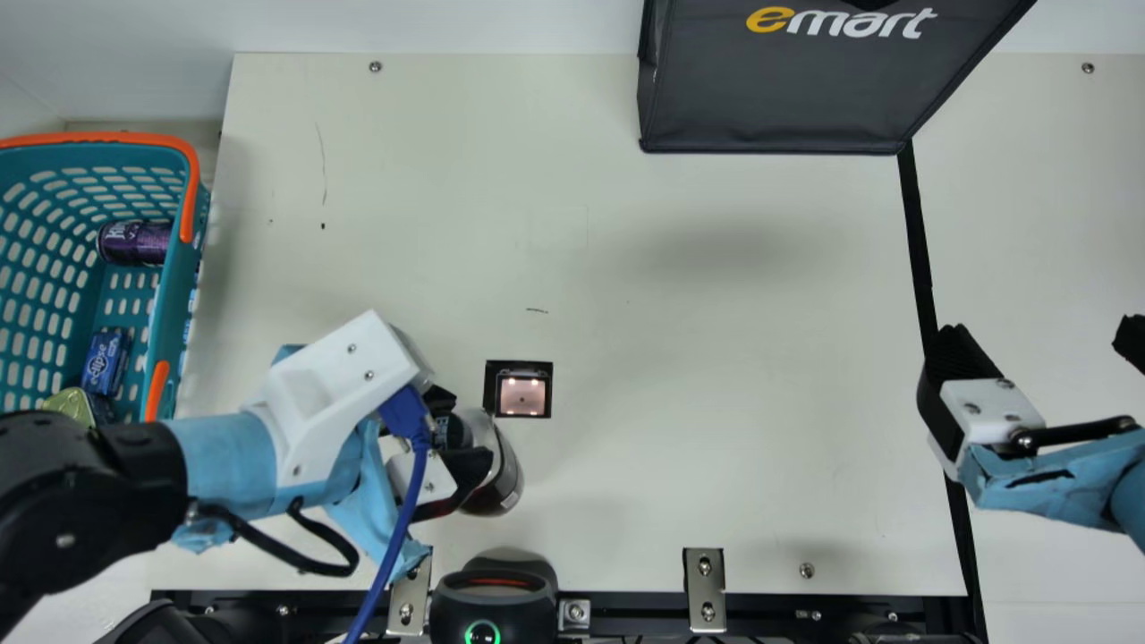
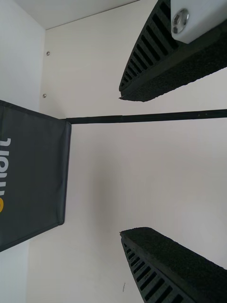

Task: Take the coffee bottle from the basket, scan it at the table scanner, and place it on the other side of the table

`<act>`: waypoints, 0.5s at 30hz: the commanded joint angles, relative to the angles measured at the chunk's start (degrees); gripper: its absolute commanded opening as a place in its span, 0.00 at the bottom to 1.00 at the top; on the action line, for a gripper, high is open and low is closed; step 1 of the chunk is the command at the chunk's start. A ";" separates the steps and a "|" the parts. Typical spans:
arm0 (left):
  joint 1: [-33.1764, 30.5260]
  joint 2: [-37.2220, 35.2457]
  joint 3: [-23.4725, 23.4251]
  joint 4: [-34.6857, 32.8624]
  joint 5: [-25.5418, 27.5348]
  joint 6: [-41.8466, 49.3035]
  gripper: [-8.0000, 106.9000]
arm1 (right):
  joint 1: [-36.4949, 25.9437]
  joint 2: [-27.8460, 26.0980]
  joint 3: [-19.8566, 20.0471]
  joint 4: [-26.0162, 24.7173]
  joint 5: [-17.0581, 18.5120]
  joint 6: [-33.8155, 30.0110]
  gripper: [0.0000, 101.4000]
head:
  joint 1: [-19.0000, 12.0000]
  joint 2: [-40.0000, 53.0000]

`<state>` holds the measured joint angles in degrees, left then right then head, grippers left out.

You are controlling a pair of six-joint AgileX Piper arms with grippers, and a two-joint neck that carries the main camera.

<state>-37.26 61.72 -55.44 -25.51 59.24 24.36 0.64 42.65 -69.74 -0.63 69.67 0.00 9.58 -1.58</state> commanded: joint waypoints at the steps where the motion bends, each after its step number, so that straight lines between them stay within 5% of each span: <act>1: 1.87 0.55 -0.38 -1.57 0.69 9.23 0.00 | 0.00 0.00 0.00 0.00 0.00 0.00 0.94 | -1.66 0.00; 15: 7.95 5.32 -3.86 -8.33 5.73 28.29 0.00 | 0.00 0.00 0.00 0.00 0.00 0.00 0.94 | -1.66 0.00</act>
<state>-29.32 66.74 -59.01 -33.44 64.51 50.27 0.64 42.65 -69.74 -0.63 69.67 0.00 9.58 -1.58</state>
